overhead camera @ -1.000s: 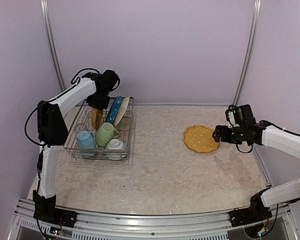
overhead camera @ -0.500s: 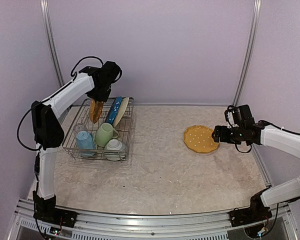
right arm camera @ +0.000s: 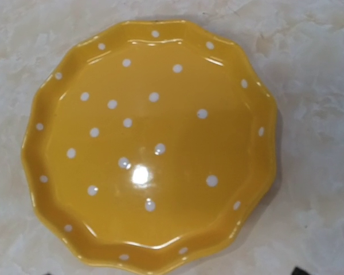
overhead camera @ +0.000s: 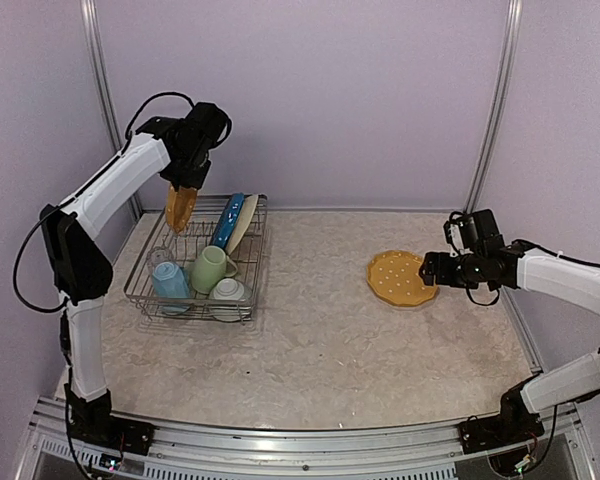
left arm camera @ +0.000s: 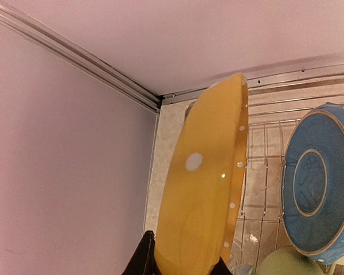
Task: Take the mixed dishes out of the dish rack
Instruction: Grab the plate from the dish rack, then pass from the left arm to the right
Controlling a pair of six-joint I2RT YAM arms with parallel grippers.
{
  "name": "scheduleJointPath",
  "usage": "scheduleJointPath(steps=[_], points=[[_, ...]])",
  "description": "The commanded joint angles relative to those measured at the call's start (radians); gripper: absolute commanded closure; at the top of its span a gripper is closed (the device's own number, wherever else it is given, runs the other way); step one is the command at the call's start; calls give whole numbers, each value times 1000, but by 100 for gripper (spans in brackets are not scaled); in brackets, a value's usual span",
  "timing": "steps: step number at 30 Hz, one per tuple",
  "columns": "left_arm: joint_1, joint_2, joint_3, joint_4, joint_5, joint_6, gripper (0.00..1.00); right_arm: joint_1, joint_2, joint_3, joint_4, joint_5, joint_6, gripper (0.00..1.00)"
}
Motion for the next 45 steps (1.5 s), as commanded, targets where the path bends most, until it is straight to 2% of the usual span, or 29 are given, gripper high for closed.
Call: scheduleJointPath(steps=[1,6,9,13,19,26,31,37,41,45], points=[[-5,-130,80,-31,18,-95,100,28,21,44,3,6,11,13],[21,-237,79,-83,243,-218,100,43,42,63,22,-41,20,13],[82,-295,32,-72,529,-297,100,50,50,64,59,-110,36,13],[157,-435,-171,100,898,-346,100,65,55,57,159,-229,65,12],[204,-548,-424,316,1236,-413,100,94,78,38,409,-464,173,9],[199,-519,-583,483,1456,-460,100,195,210,148,552,-537,265,7],[169,-482,-634,538,1504,-444,100,250,322,229,689,-599,373,6],[134,-463,-693,580,1549,-435,100,289,446,351,724,-624,442,4],[125,-458,-734,613,1597,-452,100,317,534,425,761,-651,492,9],[118,-457,-753,626,1633,-454,100,339,606,473,805,-692,530,22]])
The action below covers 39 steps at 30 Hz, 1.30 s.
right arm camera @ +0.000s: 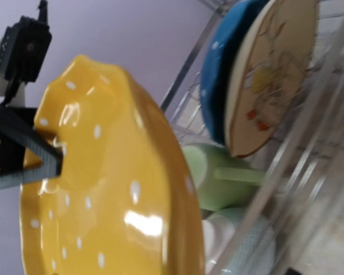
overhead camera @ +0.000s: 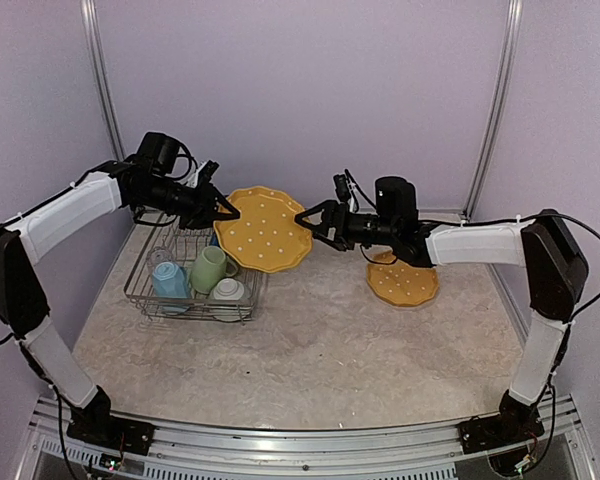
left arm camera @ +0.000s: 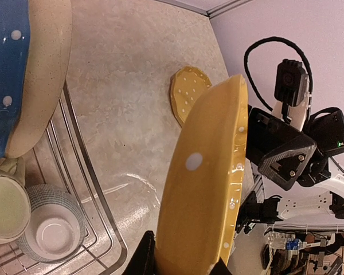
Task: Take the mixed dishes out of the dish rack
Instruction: Pass from the left arm to the right
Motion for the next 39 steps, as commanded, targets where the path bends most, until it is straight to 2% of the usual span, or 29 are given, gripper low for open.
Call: scheduleJointPath(steps=[1,8,11,16,22,26,29,34,39], points=[[-8,-9,0,134,143,-23,100,32,77,48,91,-64,80,24],[-27,23,-8,137,190,-30,100,51,141,35,294,-122,213,47],[-33,46,3,123,204,-29,100,58,147,35,314,-128,224,56],[-32,56,15,94,190,-3,100,59,133,12,326,-122,226,80],[-21,47,16,69,161,24,73,52,97,-9,325,-115,218,100],[-13,32,16,48,117,48,47,36,48,-50,314,-97,203,100],[-9,13,12,41,95,67,35,13,-5,-106,311,-83,191,100],[-3,-21,0,41,59,88,24,-54,-124,-235,291,-66,165,100],[10,-40,0,37,42,93,22,-148,-257,-349,141,8,77,100]])
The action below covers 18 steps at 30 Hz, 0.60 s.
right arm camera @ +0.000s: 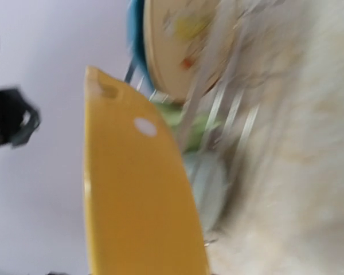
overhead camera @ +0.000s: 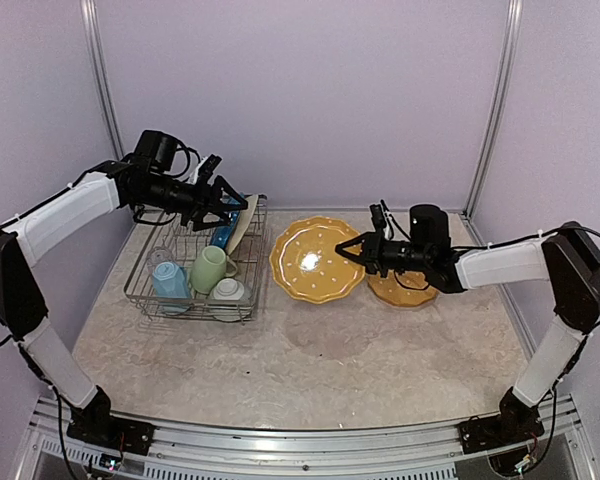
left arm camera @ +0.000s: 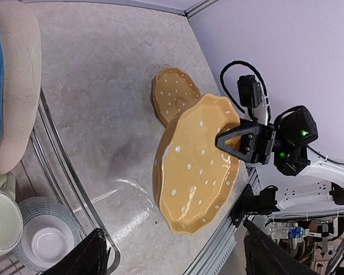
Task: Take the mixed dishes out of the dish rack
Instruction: Pass from the left arm to the right, then place the plate with another plate.
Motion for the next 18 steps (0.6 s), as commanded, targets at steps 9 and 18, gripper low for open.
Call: scheduleJointPath(steps=[9,18], points=[[30,-57,11,-10,-75,39,21,-310,-276,-135,-279,155,-187,100],[30,-52,14,-20,-91,50,20,-484,-225,-75,-412,54,-276,100]])
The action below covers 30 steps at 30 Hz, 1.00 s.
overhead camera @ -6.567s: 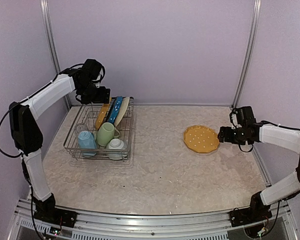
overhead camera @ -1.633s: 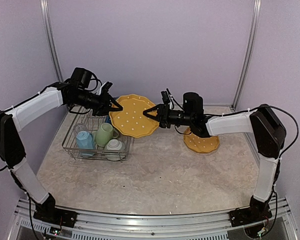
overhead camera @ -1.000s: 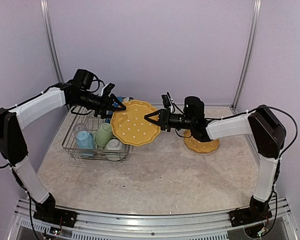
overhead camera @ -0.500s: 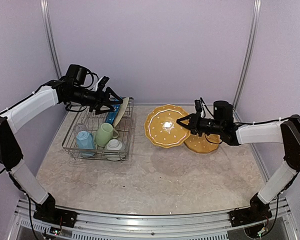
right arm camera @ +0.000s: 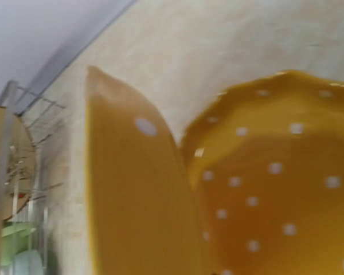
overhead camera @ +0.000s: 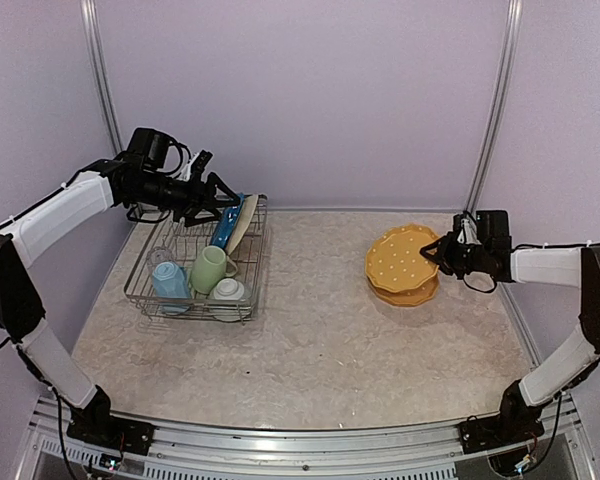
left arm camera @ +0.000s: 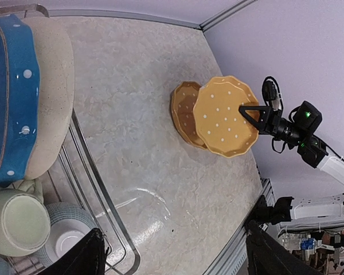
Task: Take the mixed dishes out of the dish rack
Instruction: Place the plate with another plate.
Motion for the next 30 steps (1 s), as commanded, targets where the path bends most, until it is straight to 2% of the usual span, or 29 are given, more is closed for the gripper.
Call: scheduleJointPath(steps=[1,5,14,30], points=[[4,-23,14,-17,-23,23,20,-57,17,72,-8,-111,-62,100],[4,-15,16,-21,-21,23,20,-97,69,103,-39,-201,-84,100],[3,-7,20,-27,-23,25,19,-109,162,129,-1,-213,-81,100],[3,-32,20,-32,-42,31,19,-164,301,210,-62,-262,-186,96]])
